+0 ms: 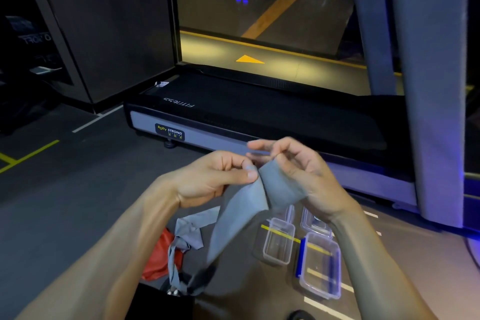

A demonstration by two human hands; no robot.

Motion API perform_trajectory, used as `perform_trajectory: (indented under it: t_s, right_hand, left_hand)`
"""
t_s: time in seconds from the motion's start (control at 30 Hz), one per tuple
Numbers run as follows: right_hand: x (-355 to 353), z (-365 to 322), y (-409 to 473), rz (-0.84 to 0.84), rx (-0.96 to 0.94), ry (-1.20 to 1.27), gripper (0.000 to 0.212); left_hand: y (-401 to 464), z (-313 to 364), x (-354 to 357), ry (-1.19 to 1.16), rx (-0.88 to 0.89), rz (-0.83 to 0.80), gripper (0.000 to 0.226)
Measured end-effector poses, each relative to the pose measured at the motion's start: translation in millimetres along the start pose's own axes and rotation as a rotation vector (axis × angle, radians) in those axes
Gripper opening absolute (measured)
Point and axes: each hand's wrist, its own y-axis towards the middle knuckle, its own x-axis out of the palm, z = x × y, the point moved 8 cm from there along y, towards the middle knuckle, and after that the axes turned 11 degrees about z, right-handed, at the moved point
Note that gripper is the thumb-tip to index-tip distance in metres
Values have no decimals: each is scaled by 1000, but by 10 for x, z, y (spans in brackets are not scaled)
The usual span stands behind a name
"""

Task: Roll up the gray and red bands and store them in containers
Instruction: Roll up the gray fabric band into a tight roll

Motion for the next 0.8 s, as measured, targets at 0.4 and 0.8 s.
perform_trajectory:
  t_s: [0.4,0.8]
  right_hand:
    - [-9,84,-10,-61,-15,-497,5]
    - [-526,-89,64,250,-4,60,6]
  left_hand:
    - [-45,26,-58,319,31,25,9]
    - [-16,69,-159,362,103,148,7]
